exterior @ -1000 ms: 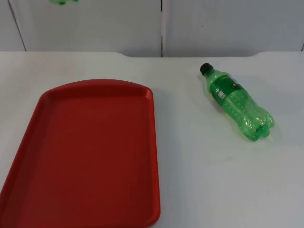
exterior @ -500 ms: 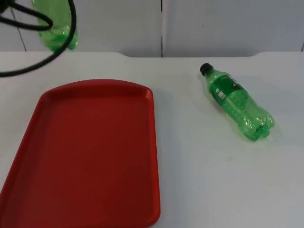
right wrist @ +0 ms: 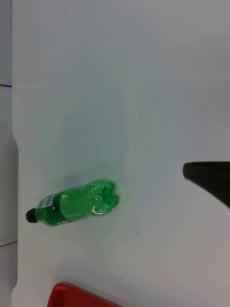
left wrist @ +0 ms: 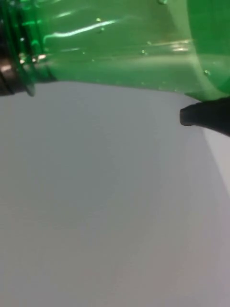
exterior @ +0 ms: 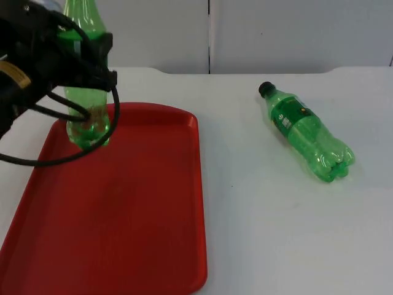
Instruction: Place the bottle upright on the tray.
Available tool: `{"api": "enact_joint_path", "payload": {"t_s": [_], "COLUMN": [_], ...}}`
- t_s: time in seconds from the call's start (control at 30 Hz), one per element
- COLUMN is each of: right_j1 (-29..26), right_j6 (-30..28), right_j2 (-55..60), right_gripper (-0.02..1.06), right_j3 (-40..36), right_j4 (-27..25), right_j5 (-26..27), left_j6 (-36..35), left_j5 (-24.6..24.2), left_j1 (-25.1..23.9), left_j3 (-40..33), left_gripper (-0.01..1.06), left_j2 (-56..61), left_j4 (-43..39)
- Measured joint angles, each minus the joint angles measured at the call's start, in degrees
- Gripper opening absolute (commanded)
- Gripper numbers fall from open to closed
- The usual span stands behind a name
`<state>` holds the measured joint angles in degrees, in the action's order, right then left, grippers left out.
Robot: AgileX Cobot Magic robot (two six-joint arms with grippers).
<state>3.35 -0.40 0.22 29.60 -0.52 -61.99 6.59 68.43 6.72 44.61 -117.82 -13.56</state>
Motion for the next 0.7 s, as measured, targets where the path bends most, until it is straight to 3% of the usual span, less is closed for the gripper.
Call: {"api": "enact_joint_path", "payload": {"t_s": [0.7], "right_j1": [0.00], "right_j6": [0.00], "right_j2": [0.00], "right_gripper": [0.95], "right_j3": [0.00], "right_j4": [0.00], "right_j5": [0.00], "left_j6": [-1.94], "left_j5": [0.00], "left_j1": [0.00], "left_j3": [0.11], "left_gripper": [0.00], "left_j2": [-3.17], "left_j4": [-0.58]}}
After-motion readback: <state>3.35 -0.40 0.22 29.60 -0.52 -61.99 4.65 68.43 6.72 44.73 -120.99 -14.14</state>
